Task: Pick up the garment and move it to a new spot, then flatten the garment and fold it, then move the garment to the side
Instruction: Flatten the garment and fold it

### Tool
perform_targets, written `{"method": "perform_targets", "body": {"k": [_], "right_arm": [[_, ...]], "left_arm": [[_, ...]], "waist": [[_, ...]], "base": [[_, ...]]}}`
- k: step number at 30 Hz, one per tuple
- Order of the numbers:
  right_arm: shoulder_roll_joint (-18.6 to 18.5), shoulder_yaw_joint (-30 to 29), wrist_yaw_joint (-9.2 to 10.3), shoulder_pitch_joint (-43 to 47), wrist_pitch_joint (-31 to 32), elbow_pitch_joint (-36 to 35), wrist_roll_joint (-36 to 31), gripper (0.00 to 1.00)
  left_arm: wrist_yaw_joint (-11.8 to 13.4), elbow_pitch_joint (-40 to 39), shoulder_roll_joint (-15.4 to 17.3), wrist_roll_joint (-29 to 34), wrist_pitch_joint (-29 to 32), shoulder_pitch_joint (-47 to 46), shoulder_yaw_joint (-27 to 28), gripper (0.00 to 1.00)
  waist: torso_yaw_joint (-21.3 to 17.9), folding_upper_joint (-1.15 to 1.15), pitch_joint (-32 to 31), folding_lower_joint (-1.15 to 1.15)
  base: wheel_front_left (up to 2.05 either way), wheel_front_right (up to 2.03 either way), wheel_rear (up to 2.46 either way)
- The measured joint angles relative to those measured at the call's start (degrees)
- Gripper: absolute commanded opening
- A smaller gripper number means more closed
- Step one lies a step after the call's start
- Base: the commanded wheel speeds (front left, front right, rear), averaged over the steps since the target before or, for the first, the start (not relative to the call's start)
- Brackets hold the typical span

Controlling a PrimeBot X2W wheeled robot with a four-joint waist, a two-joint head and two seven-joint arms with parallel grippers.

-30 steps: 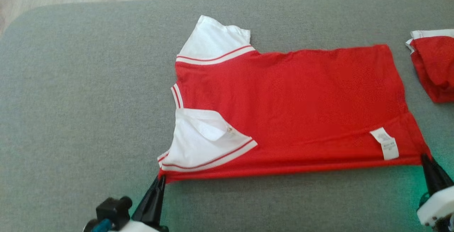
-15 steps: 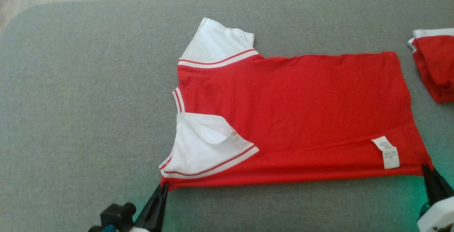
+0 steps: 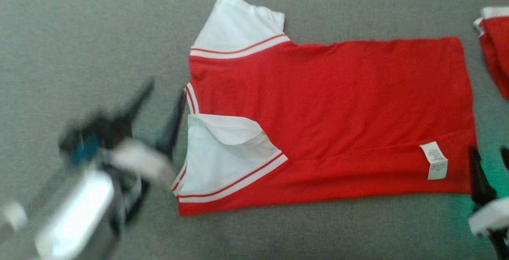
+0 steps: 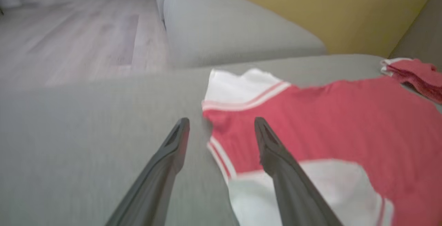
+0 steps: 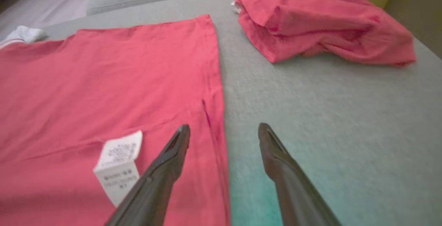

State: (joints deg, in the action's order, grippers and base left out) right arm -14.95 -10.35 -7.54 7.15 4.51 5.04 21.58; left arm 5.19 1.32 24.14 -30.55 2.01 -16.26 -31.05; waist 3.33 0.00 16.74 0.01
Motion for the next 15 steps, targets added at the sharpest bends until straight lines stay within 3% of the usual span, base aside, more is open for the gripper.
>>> {"method": "perform_targets", "body": {"k": [3, 5, 6, 10, 15], "right_arm": [[0.0, 1.9, 0.00, -4.0, -0.1, -1.7, 0.0, 1.00], [0.0, 2.6, 0.00, -6.5, -0.3, -2.6, 0.0, 1.00], [0.0, 3.0, 0.00, -7.5, -0.5, -2.9, 0.0, 1.00], [-0.1, 4.8, 0.00, -9.4, -0.5, -4.1, 0.0, 1.00], [0.3, 6.3, 0.00, -10.7, -1.1, -4.2, 0.0, 1.00]], "left_arm": [[-4.8, 1.3, 0.7, 0.0, 6.0, -14.0, -0.2, 1.00], [-9.6, 3.7, 1.0, -1.2, 11.9, -22.7, -1.3, 1.00], [-10.5, 5.2, 0.8, -2.5, 14.4, -26.4, -1.7, 1.00], [-12.2, 13.3, 0.2, -7.1, 23.9, -38.6, -3.7, 1.00], [-12.3, 25.3, -0.2, -10.3, 32.1, -47.8, -4.7, 1.00]], "waist": [[-0.8, 0.00, 2.6, 0.01], [-1.7, 0.00, 4.2, 0.01], [-2.3, 0.00, 4.8, 0.02], [-5.2, 0.00, 7.3, 0.01], [-9.2, 0.00, 10.1, 0.00]], "base": [[0.00, 0.00, 0.00], [0.00, 0.00, 0.00], [0.00, 0.00, 0.00], [0.00, 0.00, 0.00], [0.00, 0.00, 0.00]]}}
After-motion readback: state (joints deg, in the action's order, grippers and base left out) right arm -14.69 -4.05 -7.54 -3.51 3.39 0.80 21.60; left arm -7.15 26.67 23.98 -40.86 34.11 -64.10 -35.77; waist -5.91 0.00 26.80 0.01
